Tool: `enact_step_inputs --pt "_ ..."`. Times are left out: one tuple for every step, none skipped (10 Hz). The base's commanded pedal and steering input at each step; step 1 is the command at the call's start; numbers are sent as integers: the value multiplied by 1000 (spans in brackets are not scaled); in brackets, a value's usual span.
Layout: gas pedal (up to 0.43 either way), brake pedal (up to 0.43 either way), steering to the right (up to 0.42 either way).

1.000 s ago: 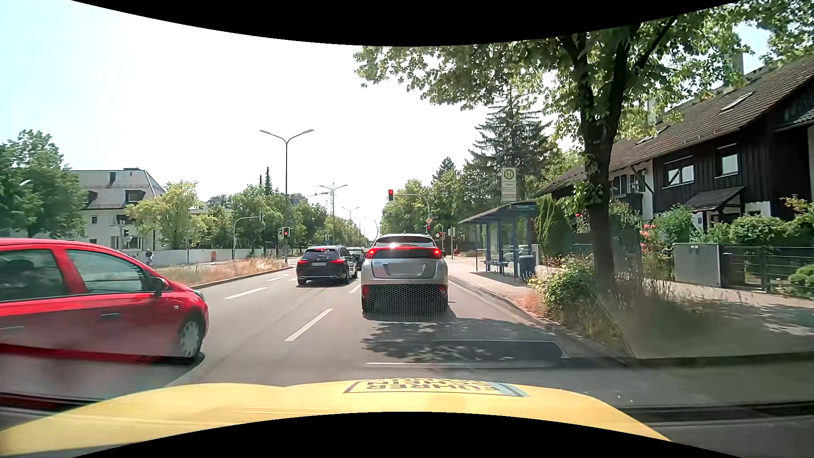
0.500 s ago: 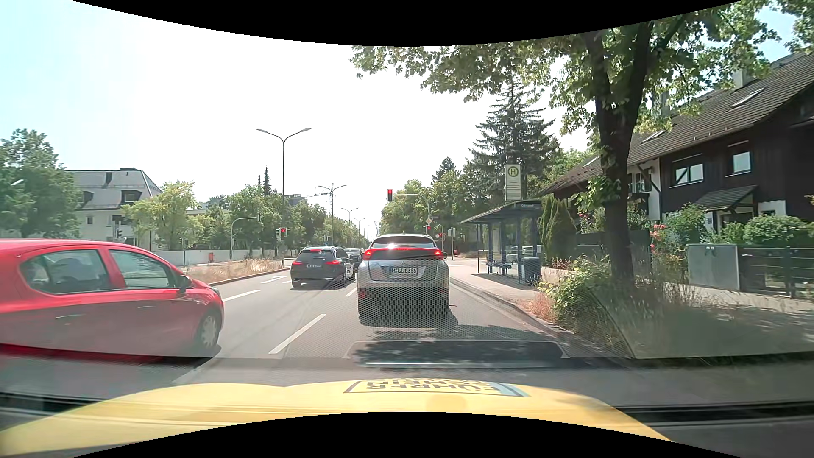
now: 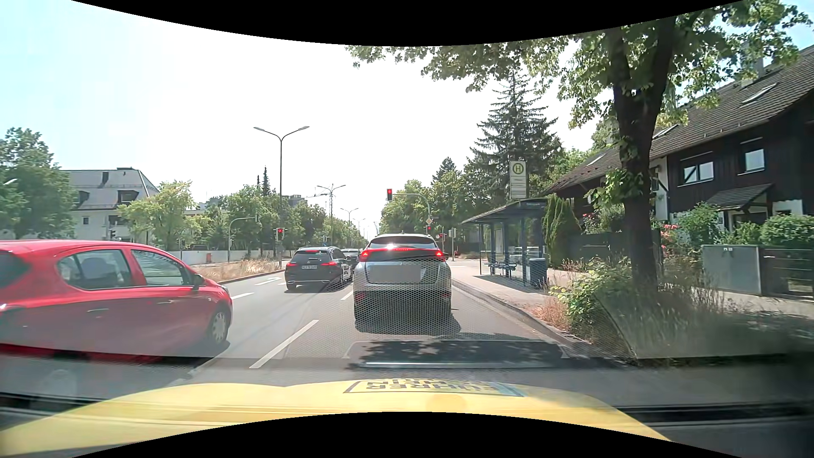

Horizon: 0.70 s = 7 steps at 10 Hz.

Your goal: Follow the waypoints while adhering to traffic rules and regulations

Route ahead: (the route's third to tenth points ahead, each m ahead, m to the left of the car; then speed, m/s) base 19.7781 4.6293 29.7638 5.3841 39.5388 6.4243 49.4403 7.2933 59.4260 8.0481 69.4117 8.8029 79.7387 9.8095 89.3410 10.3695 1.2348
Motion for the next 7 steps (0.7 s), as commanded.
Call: enact_step_inputs --pt "0 0 -1" --pt "0 18 -1" --pt "0 67 -2" --pt "0 85 -3" --pt "0 98 -4" --pt "0 104 -5" --pt "0 116 -5"
